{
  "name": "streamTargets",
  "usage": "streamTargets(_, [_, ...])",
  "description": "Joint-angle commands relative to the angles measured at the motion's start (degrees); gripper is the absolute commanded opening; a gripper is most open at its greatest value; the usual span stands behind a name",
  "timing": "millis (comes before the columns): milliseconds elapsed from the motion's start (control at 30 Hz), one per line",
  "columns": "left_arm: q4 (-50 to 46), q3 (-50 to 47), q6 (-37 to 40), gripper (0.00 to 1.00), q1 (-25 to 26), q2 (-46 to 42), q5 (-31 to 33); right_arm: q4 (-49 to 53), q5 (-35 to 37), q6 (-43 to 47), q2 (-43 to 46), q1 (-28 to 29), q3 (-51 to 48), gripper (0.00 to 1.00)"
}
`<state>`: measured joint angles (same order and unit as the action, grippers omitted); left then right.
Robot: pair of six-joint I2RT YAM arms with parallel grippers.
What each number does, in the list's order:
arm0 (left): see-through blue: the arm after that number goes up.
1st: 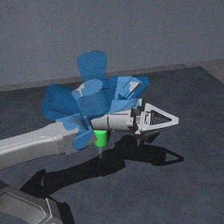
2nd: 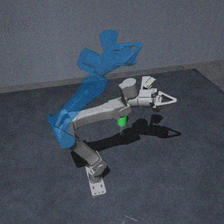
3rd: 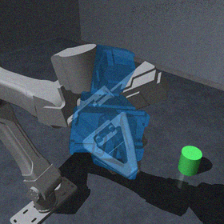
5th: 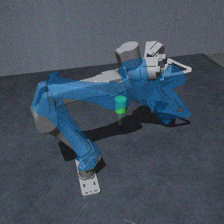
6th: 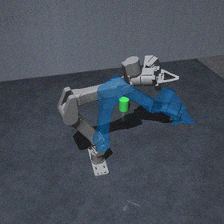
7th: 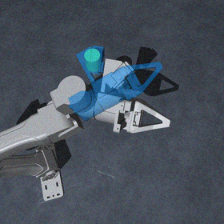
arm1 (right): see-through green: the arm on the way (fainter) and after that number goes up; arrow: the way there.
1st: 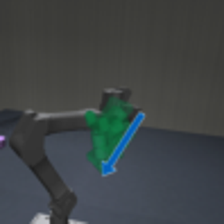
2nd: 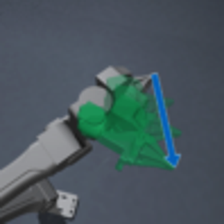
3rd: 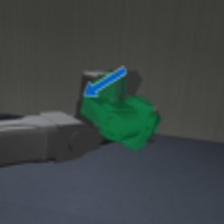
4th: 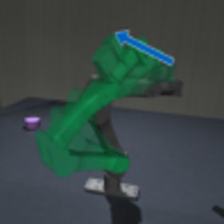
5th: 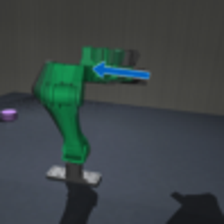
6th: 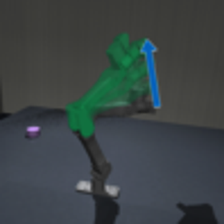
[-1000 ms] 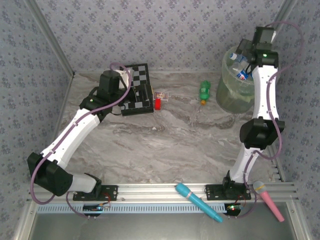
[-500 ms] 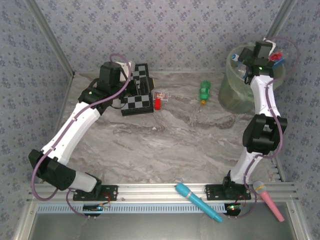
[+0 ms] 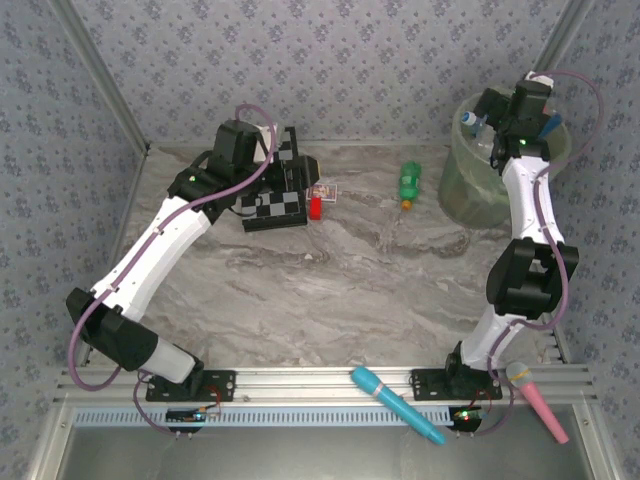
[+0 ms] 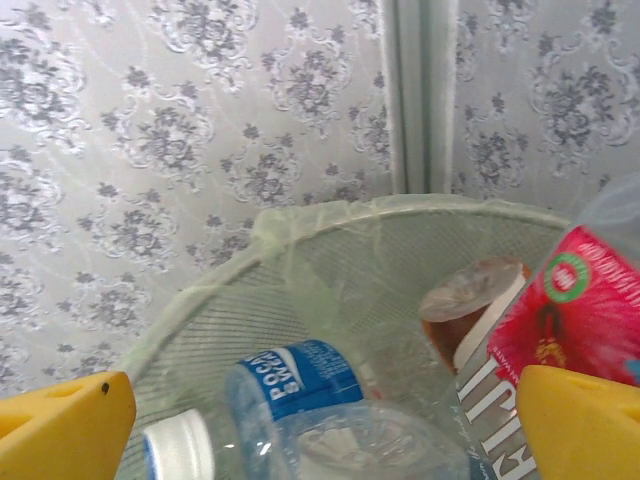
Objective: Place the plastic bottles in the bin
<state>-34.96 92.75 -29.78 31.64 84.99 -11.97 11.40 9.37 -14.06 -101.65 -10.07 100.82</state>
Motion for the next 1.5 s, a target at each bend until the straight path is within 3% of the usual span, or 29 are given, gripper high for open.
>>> streamTargets(0, [-1.04, 1.75, 1.39, 1.00, 0.31, -0.71, 0.94, 0.59, -0.48, 1.12, 2.38, 0.95, 1.48, 1.00])
streamTargets(433, [1.47, -2.65, 1.22, 1.00, 0.38, -3.36, 1.51, 3.37, 0.13, 0.45, 2.70, -0.88, 9.52, 1.00])
streamTargets(833, [3.58, -5.82, 1.92, 1.00, 0.35, -4.70, 1.84, 8.62, 12.02, -1.07, -6.14, -0.48, 21.45, 1.00])
streamTargets(1033, [3.77, -5.69, 2.01, 1.00, 0.33, -4.56, 2.04, 11.27, 15.57, -1.64, -6.43, 0.34, 22.79, 1.00])
streamTargets(1300, [3.33, -4.76, 2.17, 1.00, 0.34, -3.89, 1.77, 4.17, 16.04, -1.65, -1.96, 1.73, 13.03, 1.00])
streamTargets(1467, [3.01, -4.73, 2.18, 1.00, 0.28, -3.98, 1.68, 7.63, 17.87, -1.07, -3.99, 1.38, 17.62, 1.00])
